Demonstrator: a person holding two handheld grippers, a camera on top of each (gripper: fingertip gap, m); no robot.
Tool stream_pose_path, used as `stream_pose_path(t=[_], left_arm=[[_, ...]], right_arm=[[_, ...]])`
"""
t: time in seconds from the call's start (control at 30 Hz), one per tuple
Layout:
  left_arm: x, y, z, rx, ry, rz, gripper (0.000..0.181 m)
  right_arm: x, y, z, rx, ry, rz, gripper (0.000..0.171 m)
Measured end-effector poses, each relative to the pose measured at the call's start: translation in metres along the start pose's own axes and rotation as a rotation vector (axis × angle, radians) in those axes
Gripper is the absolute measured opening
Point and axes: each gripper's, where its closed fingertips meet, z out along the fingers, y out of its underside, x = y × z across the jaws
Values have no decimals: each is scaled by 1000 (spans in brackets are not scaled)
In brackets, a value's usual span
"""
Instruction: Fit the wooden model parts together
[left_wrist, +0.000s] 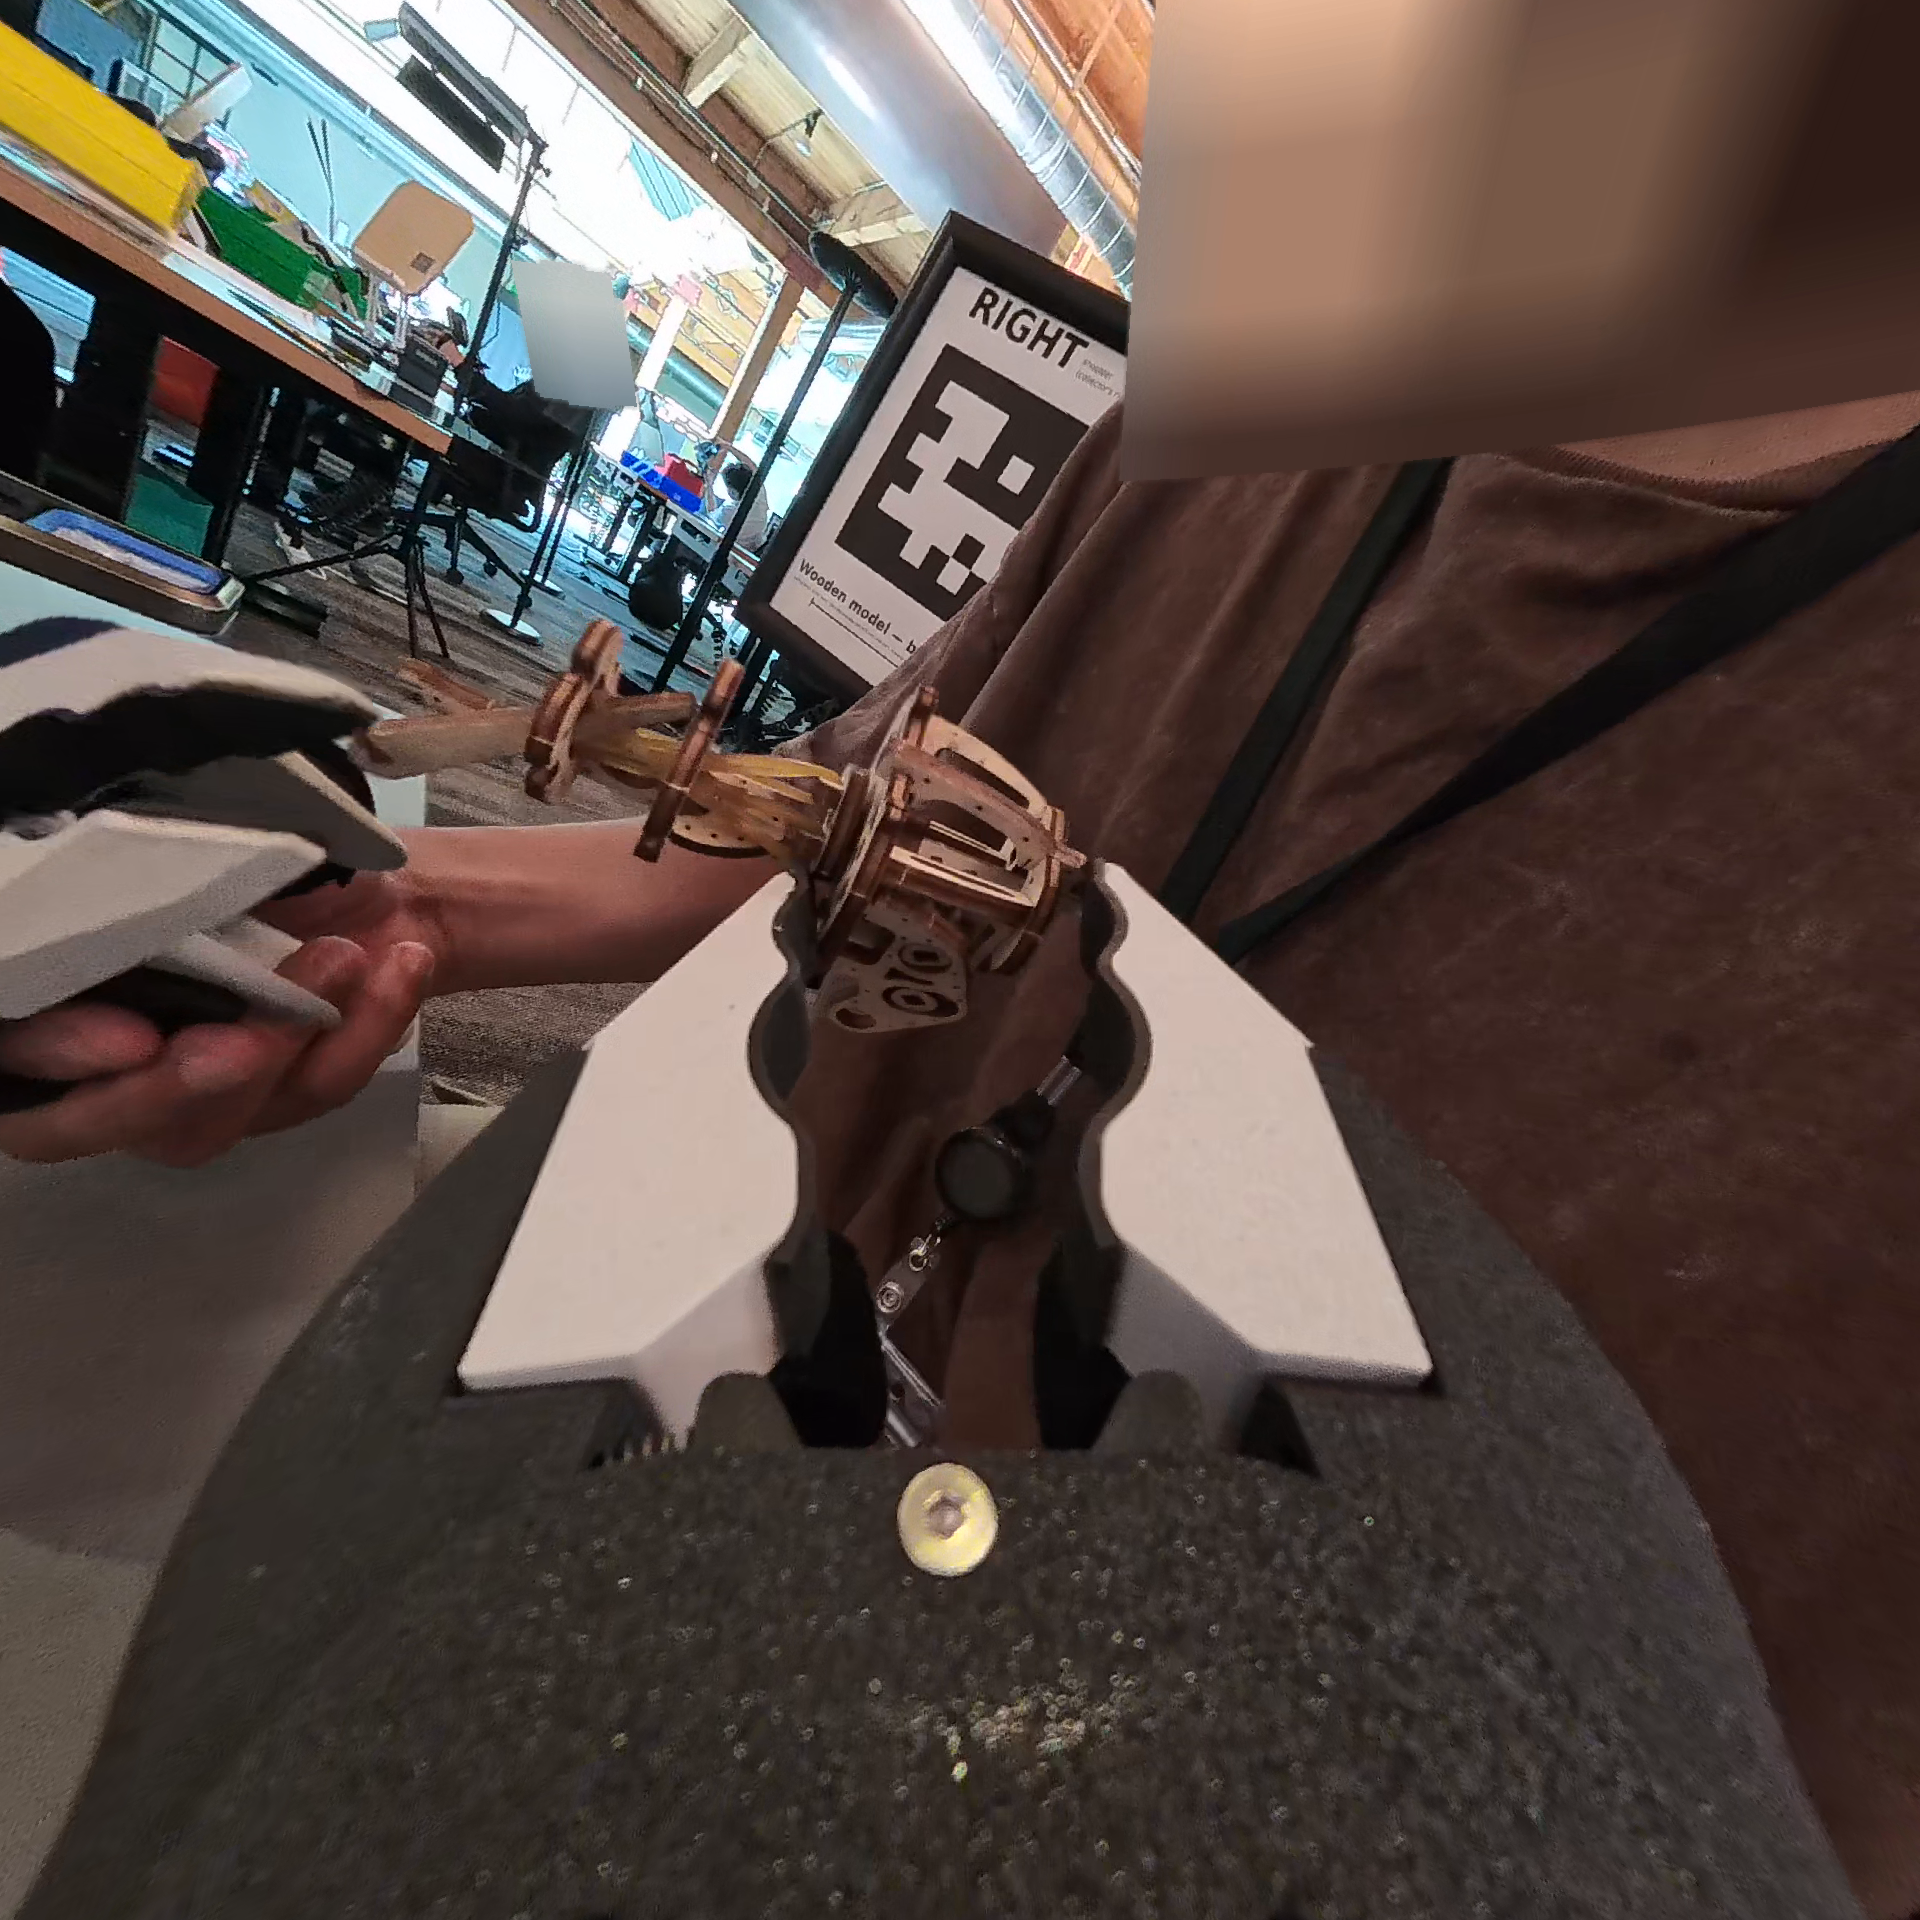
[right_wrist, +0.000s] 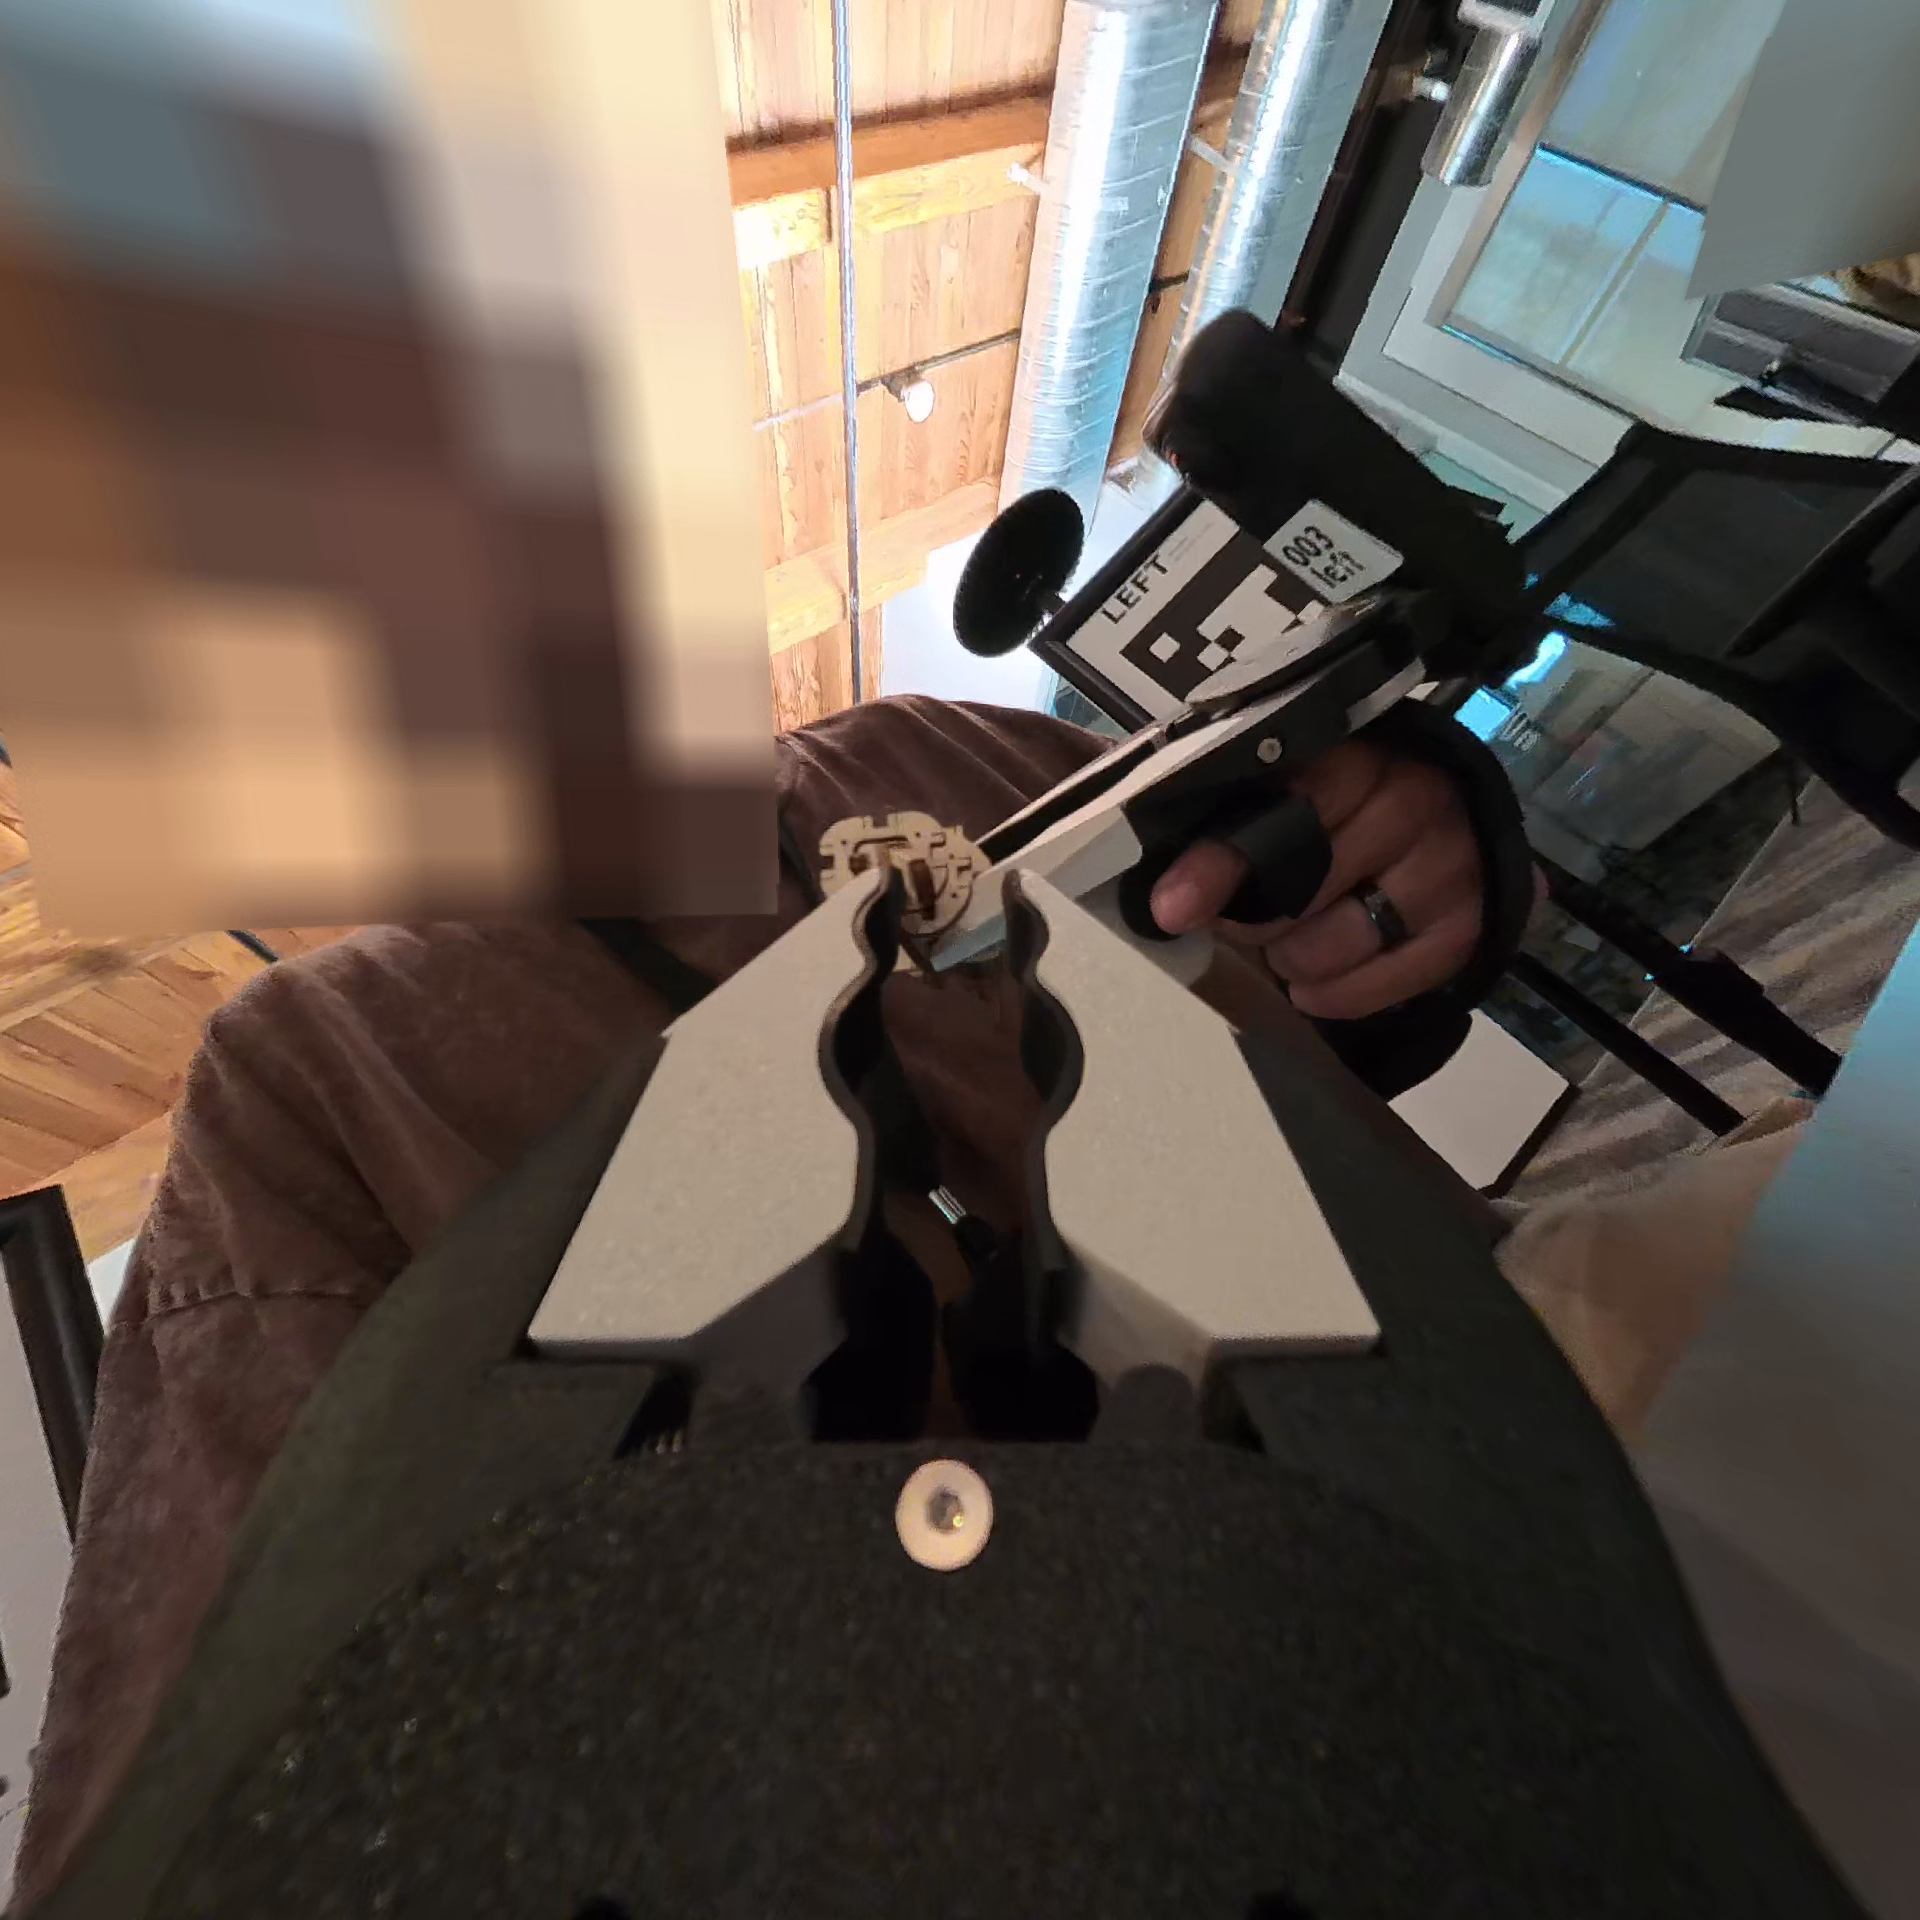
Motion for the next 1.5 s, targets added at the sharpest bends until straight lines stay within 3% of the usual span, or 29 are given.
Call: stream_pose_path(t=[0.37,0.67,0.93,1.23,1.5], left_arm=[[0,1,0,-4,4,-7,48],[-3,-3,-8,-1,-40,15,48],[-12,-2,-12,-30,-90,32,48],[-15,2,-7,-54,-101,36,47],[-26,9,-10,-115,-182,71,48]], right_arm=[[-6,5,5,0,-61,6,4],[-2,-8,3,216,-129,21,2],[5,-12,-6,277,-66,-3,3],[12,-8,-6,210,0,12,5],[19,-18,-28,173,202,-48,26]])
